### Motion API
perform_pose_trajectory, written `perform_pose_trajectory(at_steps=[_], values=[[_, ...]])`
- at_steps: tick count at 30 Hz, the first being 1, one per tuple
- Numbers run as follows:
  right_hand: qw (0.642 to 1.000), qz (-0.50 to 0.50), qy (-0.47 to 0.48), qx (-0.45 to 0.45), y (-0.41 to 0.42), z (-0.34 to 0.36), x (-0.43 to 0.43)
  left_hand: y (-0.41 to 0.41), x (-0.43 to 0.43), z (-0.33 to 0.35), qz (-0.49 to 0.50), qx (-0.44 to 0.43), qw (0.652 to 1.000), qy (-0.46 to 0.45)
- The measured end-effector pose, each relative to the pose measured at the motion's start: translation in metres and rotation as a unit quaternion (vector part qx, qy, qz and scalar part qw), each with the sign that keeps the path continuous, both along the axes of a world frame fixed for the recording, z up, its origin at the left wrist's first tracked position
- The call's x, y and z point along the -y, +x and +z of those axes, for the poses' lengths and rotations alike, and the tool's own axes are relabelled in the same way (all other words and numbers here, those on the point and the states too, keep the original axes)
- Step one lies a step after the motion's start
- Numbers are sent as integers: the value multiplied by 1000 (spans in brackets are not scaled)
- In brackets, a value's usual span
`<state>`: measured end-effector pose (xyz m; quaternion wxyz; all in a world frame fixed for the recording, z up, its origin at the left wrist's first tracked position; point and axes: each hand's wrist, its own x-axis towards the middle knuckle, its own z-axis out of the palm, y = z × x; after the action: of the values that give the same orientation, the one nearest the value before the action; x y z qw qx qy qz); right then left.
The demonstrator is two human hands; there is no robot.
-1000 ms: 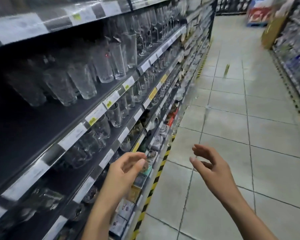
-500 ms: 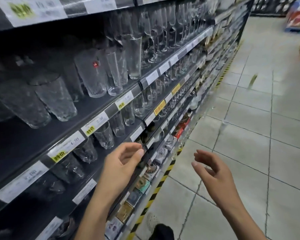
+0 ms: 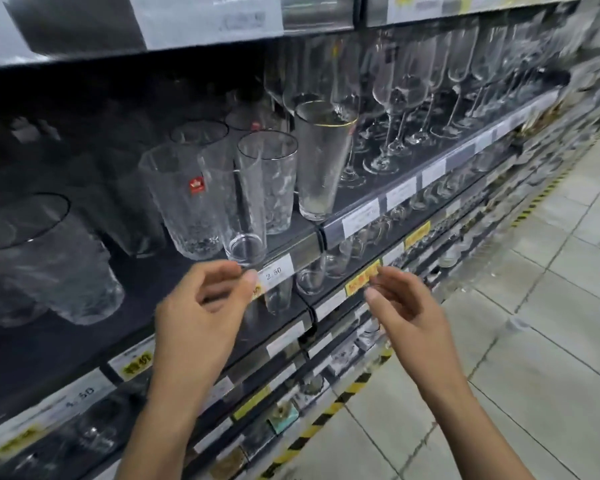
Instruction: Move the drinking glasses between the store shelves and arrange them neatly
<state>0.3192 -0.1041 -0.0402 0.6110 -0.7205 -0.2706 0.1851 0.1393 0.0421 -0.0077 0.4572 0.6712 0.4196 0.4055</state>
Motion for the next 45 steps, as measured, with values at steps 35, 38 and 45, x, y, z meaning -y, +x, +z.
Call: perform_pose_trajectory(at_steps=[35,38,45], values=[[933,345,88,55,143,41,-157,125,3,17,423,-39,904,38],[927,361,100,30,144,41,-151,129,9,17,419,-7,907,44],[906,382,177,32,144,51,-139,133,27,34,416,41,899,129]])
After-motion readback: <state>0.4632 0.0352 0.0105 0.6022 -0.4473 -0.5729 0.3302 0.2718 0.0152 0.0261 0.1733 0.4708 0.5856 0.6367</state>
